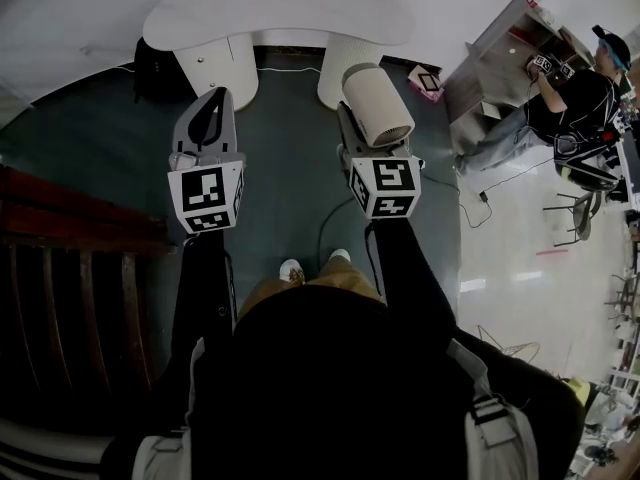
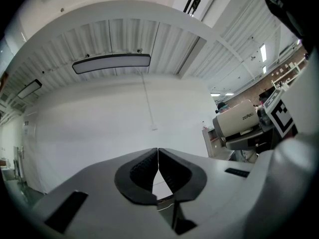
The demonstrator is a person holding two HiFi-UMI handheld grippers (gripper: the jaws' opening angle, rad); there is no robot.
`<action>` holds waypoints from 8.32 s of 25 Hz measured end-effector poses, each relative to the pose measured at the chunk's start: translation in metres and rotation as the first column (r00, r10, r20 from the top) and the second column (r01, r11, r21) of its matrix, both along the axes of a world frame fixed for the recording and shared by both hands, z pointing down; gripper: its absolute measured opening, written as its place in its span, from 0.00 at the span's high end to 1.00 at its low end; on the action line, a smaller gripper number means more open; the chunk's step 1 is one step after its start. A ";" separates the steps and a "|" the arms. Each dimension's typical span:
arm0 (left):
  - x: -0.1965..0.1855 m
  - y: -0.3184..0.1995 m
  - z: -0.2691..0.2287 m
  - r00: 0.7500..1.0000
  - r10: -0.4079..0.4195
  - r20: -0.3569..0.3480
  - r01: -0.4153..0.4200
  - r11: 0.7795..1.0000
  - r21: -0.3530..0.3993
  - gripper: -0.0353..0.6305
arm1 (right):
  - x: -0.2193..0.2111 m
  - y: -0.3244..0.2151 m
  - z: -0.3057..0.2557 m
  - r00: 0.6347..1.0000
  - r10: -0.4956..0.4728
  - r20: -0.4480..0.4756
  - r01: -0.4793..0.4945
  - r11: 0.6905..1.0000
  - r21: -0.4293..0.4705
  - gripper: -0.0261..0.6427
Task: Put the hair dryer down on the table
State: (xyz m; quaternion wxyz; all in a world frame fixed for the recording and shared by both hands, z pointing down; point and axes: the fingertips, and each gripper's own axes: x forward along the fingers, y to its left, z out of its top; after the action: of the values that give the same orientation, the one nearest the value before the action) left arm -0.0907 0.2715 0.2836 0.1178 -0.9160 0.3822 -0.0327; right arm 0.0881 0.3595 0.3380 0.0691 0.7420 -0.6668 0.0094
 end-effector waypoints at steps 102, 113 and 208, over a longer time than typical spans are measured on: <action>0.111 -0.605 0.072 0.992 0.116 0.039 -0.112 0.989 -0.098 0.92 | 0.085 -0.616 0.055 1.000 -0.005 0.021 0.006 0.998 -0.059 0.69; 0.132 -0.631 0.075 0.997 0.071 0.037 -0.066 0.992 -0.110 0.92 | 0.101 -0.645 0.053 0.997 -0.079 0.011 0.079 0.994 -0.074 0.69; 0.019 -0.662 0.117 0.939 -0.329 0.101 0.344 0.917 -0.203 0.92 | -0.037 -0.706 0.369 0.160 -0.979 -0.130 0.415 0.186 -0.890 0.58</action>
State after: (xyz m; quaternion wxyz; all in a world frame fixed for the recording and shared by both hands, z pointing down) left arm -0.0712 -0.3901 0.4011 0.0221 -0.8423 0.5241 -0.1239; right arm 0.0514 -0.3465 0.7066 0.5792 0.1254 -0.8024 -0.0705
